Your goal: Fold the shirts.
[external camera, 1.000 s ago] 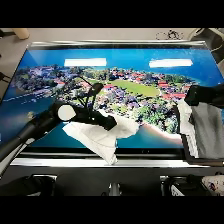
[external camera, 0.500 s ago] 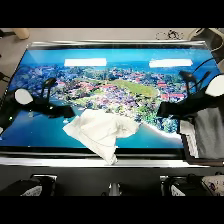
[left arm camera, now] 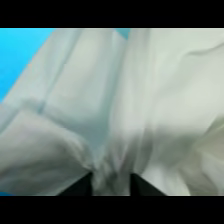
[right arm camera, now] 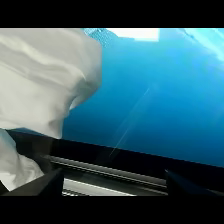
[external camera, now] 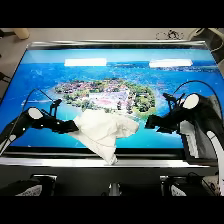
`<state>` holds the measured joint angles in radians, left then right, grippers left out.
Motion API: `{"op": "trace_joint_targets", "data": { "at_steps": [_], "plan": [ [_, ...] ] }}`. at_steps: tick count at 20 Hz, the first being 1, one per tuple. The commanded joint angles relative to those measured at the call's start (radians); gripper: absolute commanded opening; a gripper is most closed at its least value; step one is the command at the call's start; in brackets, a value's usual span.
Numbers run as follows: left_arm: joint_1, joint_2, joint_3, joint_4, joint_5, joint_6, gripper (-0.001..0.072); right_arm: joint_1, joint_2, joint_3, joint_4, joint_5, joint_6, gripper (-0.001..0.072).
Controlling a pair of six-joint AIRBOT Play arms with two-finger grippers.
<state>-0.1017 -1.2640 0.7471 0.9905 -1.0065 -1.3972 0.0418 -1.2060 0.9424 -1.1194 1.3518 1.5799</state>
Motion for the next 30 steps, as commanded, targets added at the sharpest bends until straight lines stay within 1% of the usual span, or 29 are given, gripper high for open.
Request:
{"op": "trace_joint_targets", "data": {
  "at_steps": [1, 2, 5, 7, 8, 9, 10, 11, 13, 14, 15, 16, 18, 19, 20, 21, 22, 24, 27, 28, 30],
  "plan": [
    [-0.035, -0.024, -0.010, -0.038, 0.061, 0.019, 0.0045, 0.003, -0.087, -0.024, 0.124, -0.076, -0.047, 0.0704],
    [-0.035, -0.018, -0.004, -0.038, 0.057, 0.047, 0.0024, 0.018, -0.110, -0.024, 0.136, -0.098, -0.063, 0.0704],
    [-0.035, 0.013, 0.024, -0.038, 0.053, 0.055, 0.0023, 0.128, -0.171, -0.024, 0.140, -0.190, -0.098, 0.0708],
    [-0.035, 0.040, 0.040, -0.038, 0.035, 0.054, 0.0023, 0.190, -0.202, -0.024, 0.140, -0.311, -0.100, 0.0706],
    [-0.035, 0.060, 0.046, -0.038, 0.029, 0.055, 0.0023, 0.209, -0.212, -0.024, 0.153, -0.364, -0.100, 0.0689],
    [-0.035, 0.083, 0.051, -0.037, 0.028, 0.054, 0.0023, 0.220, -0.216, -0.024, 0.169, -0.406, -0.100, 0.0545],
    [-0.035, 0.111, 0.061, -0.036, 0.028, 0.055, 0.0022, 0.220, -0.214, -0.016, 0.182, -0.419, -0.100, 0.0088],
    [-0.035, 0.149, 0.088, -0.010, 0.027, 0.055, 0.0022, 0.212, -0.204, 0.007, 0.185, -0.398, -0.101, 0.0020],
    [-0.034, 0.249, 0.212, 0.108, 0.005, 0.052, 0.0021, 0.190, -0.134, 0.106, 0.131, -0.285, -0.195, 0.0019],
    [-0.031, 0.306, 0.320, 0.186, -0.018, 0.051, 0.0021, 0.178, -0.070, 0.183, 0.066, -0.223, -0.218, 0.0019],
    [-0.025, 0.358, 0.442, 0.257, -0.038, 0.043, 0.0021, 0.160, 0.002, 0.265, -0.019, -0.178, -0.215, 0.0019],
    [-0.016, 0.406, 0.587, 0.336, -0.045, 0.010, 0.0021, 0.151, 0.090, 0.357, -0.111, -0.149, -0.202, 0.0019],
    [0.010, 0.471, 0.866, 0.470, -0.044, -0.071, 0.0020, 0.142, 0.273, 0.497, -0.265, -0.156, -0.119, 0.0019],
    [0.024, 0.488, 0.974, 0.497, -0.045, -0.114, 0.0020, 0.142, 0.357, 0.530, -0.290, -0.174, -0.080, 0.0019],
    [0.030, 0.503, 1.061, 0.490, -0.049, -0.144, 0.0021, 0.142, 0.443, 0.537, -0.286, -0.192, -0.049, 0.0019],
    [0.030, 0.513, 1.113, 0.451, -0.055, -0.152, 0.0021, 0.142, 0.507, 0.537, -0.266, -0.188, -0.020, 0.0019],
    [0.030, 0.524, 1.143, 0.387, -0.055, -0.152, 0.0021, 0.142, 0.560, 0.537, -0.246, -0.173, 0.009, 0.0019],
    [0.030, 0.541, 1.155, 0.338, -0.057, -0.152, 0.0021, 0.142, 0.630, 0.537, -0.253, -0.140, 0.033, 0.0020],
    [0.030, 0.528, 1.152, 0.348, -0.068, -0.150, 0.0020, 0.142, 0.661, 0.537, -0.342, -0.069, 0.058, 0.0020],
    [0.030, 0.512, 1.146, 0.349, -0.069, -0.140, 0.0021, 0.142, 0.646, 0.537, -0.357, -0.029, 0.058, 0.0020],
    [0.031, 0.462, 1.113, 0.361, -0.069, -0.120, 0.0022, 0.142, 0.580, 0.532, -0.358, 0.095, 0.060, 0.0020]
  ]
}}
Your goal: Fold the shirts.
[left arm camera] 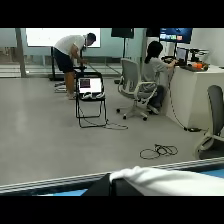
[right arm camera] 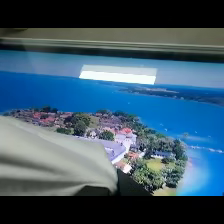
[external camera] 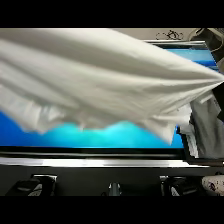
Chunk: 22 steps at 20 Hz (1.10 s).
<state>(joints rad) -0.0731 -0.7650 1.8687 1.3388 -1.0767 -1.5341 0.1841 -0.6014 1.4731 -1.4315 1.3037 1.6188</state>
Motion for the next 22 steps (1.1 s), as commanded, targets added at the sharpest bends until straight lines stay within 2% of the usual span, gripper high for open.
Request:
{"op": "trace_joint_targets", "data": {
  "at_steps": [1, 3, 4, 5, 8, 9, 10, 11, 13, 15, 16, 17, 18, 19, 20, 21, 22],
  "plan": [
    [0.002, -0.072, -0.034, 0.027, 0.002, 0.018, 0.0022, 0.000, -0.072, -0.014, -0.028, 0.224, 0.040, 0.0020],
    [0.002, -0.169, -0.119, 0.042, 0.004, 0.035, 0.0022, 0.000, -0.176, -0.138, 0.039, 0.310, 0.049, 0.0020],
    [0.001, -0.225, -0.167, 0.041, 0.009, 0.043, 0.0022, 0.000, -0.212, -0.236, 0.076, 0.278, 0.049, 0.0020],
    [0.000, -0.293, -0.226, 0.039, 0.032, 0.045, 0.0022, 0.001, -0.244, -0.349, 0.113, 0.193, 0.048, 0.0020],
    [-0.011, -0.518, -0.384, -0.012, 0.137, 0.041, 0.0024, 0.000, -0.366, -0.668, 0.249, -0.235, 0.045, 0.0020],
    [-0.016, -0.605, -0.414, -0.063, 0.129, 0.033, 0.0024, 0.000, -0.412, -0.714, 0.317, -0.324, 0.045, 0.0020],
    [-0.021, -0.685, -0.423, -0.123, 0.092, 0.006, 0.0031, 0.000, -0.456, -0.729, 0.382, -0.343, 0.045, 0.0020],
    [-0.023, -0.763, -0.422, -0.191, 0.025, -0.003, 0.0144, 0.000, -0.491, -0.729, 0.437, -0.336, 0.031, 0.0020],
    [-0.013, -0.852, -0.406, -0.283, -0.125, -0.010, 0.0720, 0.000, -0.505, -0.729, 0.498, -0.326, -0.019, 0.0020],
    [0.023, -0.853, -0.387, -0.280, -0.292, 0.058, 0.0720, 0.000, -0.490, -0.724, 0.490, -0.281, -0.051, 0.0021],
    [0.044, -0.827, -0.393, -0.280, -0.348, 0.061, 0.0663, 0.000, -0.480, -0.724, 0.465, -0.254, -0.054, 0.0021],
    [0.057, -0.786, -0.422, -0.281, -0.367, 0.060, 0.0532, 0.000, -0.471, -0.724, 0.436, -0.226, -0.053, 0.0021],
    [0.056, -0.720, -0.501, -0.282, -0.333, 0.060, 0.0460, 0.000, -0.466, -0.724, 0.406, -0.201, -0.053, 0.0021],
    [0.039, -0.661, -0.602, -0.283, -0.282, 0.050, 0.0462, 0.000, -0.464, -0.724, 0.372, -0.177, -0.053, 0.0021],
    [0.011, -0.610, -0.719, -0.293, -0.224, 0.029, 0.0562, 0.000, -0.465, -0.724, 0.343, -0.161, -0.053, 0.0021],
    [-0.029, -0.568, -0.849, -0.328, -0.152, 0.011, 0.0720, 0.000, -0.464, -0.724, 0.318, -0.150, -0.053, 0.0021],
    [-0.069, -0.549, -0.953, -0.381, -0.081, 0.011, 0.0720, 0.000, -0.465, -0.724, 0.303, -0.146, -0.053, 0.0021]
  ]
}}
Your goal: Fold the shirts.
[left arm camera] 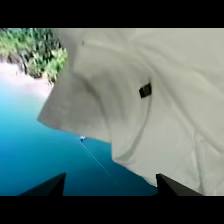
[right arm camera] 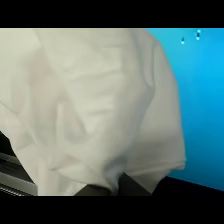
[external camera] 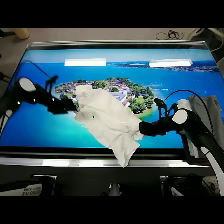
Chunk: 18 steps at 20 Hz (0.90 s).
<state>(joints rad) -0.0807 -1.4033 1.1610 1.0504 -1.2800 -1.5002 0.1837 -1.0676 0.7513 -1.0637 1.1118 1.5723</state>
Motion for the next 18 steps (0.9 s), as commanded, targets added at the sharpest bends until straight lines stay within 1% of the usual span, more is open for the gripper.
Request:
{"op": "trace_joint_targets", "data": {
  "at_steps": [1, 2, 4, 6, 8, 9, 10, 11, 13, 14, 15, 16, 18],
  "plan": [
    [-0.108, 0.092, -0.330, -0.158, 0.201, -0.023, 0.0720, 0.001, 0.002, -0.003, -0.067, 0.046, -0.007, 0.0021],
    [-0.154, 0.084, -0.385, -0.226, 0.274, -0.023, 0.0714, 0.001, 0.002, -0.003, -0.066, 0.045, -0.006, 0.0021],
    [-0.240, 0.060, -0.426, -0.327, 0.389, -0.023, 0.0647, 0.001, 0.002, -0.003, -0.066, 0.045, -0.006, 0.0022],
    [-0.308, 0.020, -0.425, -0.384, 0.473, -0.028, 0.0647, 0.001, 0.002, -0.002, -0.066, 0.048, -0.006, 0.0022],
    [-0.327, -0.019, -0.417, -0.405, 0.518, -0.037, 0.0627, 0.001, 0.004, -0.002, -0.066, 0.049, -0.006, 0.0022],
    [-0.325, -0.033, -0.410, -0.412, 0.521, -0.037, 0.0481, 0.001, 0.011, -0.002, -0.066, 0.048, -0.006, 0.0022],
    [-0.320, -0.035, -0.399, -0.412, 0.520, -0.023, 0.0221, 0.001, 0.026, -0.002, -0.068, 0.043, -0.009, 0.0022],
    [-0.310, -0.029, -0.378, -0.412, 0.506, 0.019, 0.0038, 0.001, 0.043, 0.005, -0.076, 0.040, -0.019, 0.0022],
    [-0.283, 0.035, -0.291, -0.411, 0.447, 0.233, 0.0021, 0.001, 0.093, 0.061, -0.130, 0.046, -0.033, 0.0022],
    [-0.269, 0.106, -0.224, -0.410, 0.409, 0.357, 0.0021, 0.001, 0.128, 0.121, -0.187, 0.048, -0.035, 0.0021],
    [-0.254, 0.196, -0.139, -0.387, 0.377, 0.435, 0.0021, 0.001, 0.166, 0.198, -0.252, 0.045, -0.045, 0.0021],
    [-0.237, 0.286, -0.047, -0.333, 0.370, 0.431, 0.0021, 0.001, 0.208, 0.302, -0.336, 0.033, -0.051, 0.0021],
    [-0.192, 0.467, 0.178, -0.216, 0.390, 0.362, 0.0021, 0.001, 0.292, 0.545, -0.467, -0.021, -0.047, 0.0021]
  ]
}}
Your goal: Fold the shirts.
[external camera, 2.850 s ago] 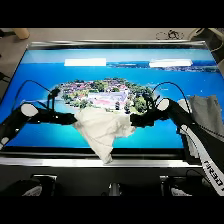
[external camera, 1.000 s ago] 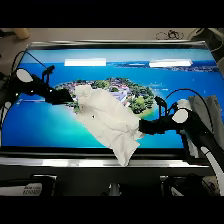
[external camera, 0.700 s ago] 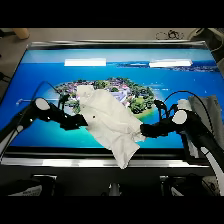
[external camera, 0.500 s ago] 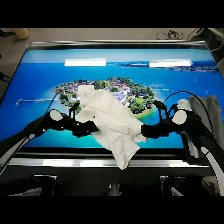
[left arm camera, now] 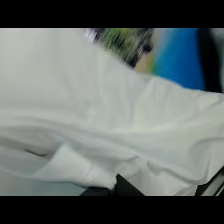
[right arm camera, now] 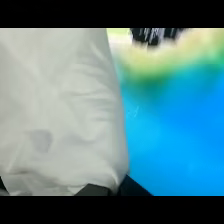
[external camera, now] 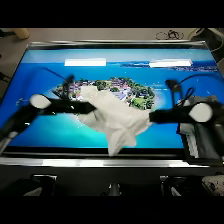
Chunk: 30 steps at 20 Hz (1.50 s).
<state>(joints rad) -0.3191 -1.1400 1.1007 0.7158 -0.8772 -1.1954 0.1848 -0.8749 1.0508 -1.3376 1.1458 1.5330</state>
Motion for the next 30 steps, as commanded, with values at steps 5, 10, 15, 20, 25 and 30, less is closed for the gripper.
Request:
{"op": "trace_joint_targets", "data": {
  "at_steps": [5, 10, 15, 20, 25, 30],
  "plan": [
    [0.153, 0.500, 0.658, 0.286, 0.171, -0.217, 0.0021, 0.000, 0.255, 0.731, -0.180, -0.206, 0.027, 0.0021],
    [0.194, 0.526, 0.669, 0.506, -0.092, -0.430, 0.0021, 0.000, 0.246, 0.784, -0.185, -0.113, 0.064, 0.0021],
    [0.195, 0.417, 0.466, 0.742, -0.348, -0.430, 0.0022, 0.000, -0.058, 0.781, -0.158, 0.246, 0.053, 0.0021],
    [0.229, 0.239, 0.086, 0.826, -0.298, -0.451, 0.0023, 0.000, -0.550, 0.781, 0.083, 0.185, 0.007, 0.0021],
    [0.289, -0.037, -0.073, 0.729, -0.249, -0.531, 0.0025, 0.000, -0.874, 0.781, 0.269, 0.215, 0.076, 0.0023],
    [0.310, -0.156, -0.016, 0.586, -0.252, -0.478, 0.0620, -0.032, -0.849, 0.806, 0.256, 0.293, 0.050, 0.0556]
  ]
}}
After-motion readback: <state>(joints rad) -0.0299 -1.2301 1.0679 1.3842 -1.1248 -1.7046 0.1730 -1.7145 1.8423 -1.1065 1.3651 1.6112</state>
